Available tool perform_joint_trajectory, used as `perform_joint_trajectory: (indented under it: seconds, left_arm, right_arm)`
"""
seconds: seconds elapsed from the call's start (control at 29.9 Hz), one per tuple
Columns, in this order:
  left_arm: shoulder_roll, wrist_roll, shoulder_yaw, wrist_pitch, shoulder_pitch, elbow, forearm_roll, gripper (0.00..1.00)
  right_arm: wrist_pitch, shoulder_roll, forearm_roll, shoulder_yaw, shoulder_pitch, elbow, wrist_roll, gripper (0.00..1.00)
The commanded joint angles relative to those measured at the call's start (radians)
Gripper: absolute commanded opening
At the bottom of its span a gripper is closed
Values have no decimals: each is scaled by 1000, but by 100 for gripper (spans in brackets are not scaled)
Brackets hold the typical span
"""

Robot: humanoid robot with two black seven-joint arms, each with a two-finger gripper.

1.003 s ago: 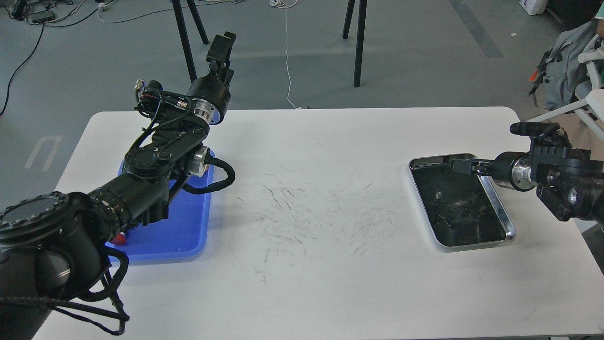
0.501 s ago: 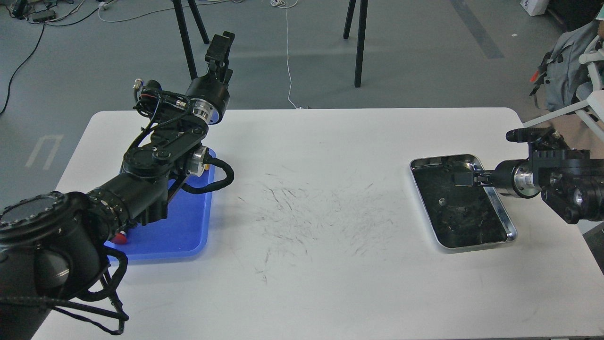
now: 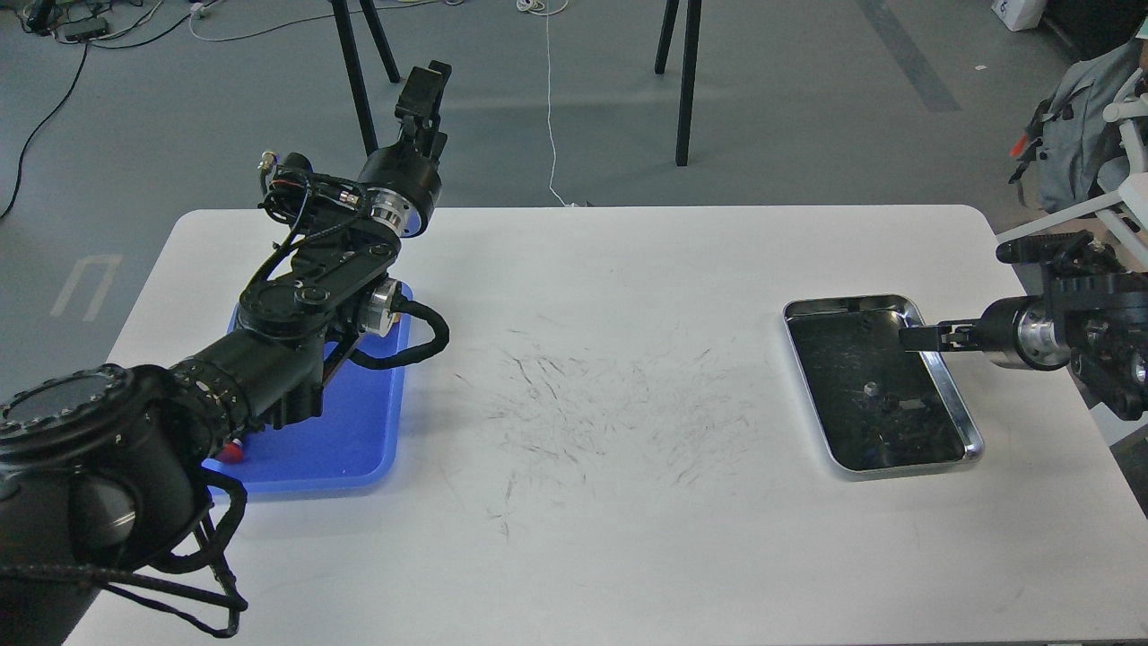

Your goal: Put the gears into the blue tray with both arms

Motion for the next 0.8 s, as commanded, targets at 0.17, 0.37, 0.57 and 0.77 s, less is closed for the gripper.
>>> perform_joint_trajectory:
  seconds: [0.17,0.37,0.57,0.77]
  left_arm:
    - [-5,0,0,2,0,0,0,100]
    - [-5,0,0,4,0,0,0,100]
    - [-5,0,0,4,0,0,0,100]
    - [-4,0,0,4,0,0,0,100]
  right_arm:
    - [-1,3,13,12,66,4,0,96]
    - [-6,18,13,22,56,4,0,95]
    - [-15,49,12,77,4,-6,0,92]
    - [-30,69,12,89,-4,-9,0,87]
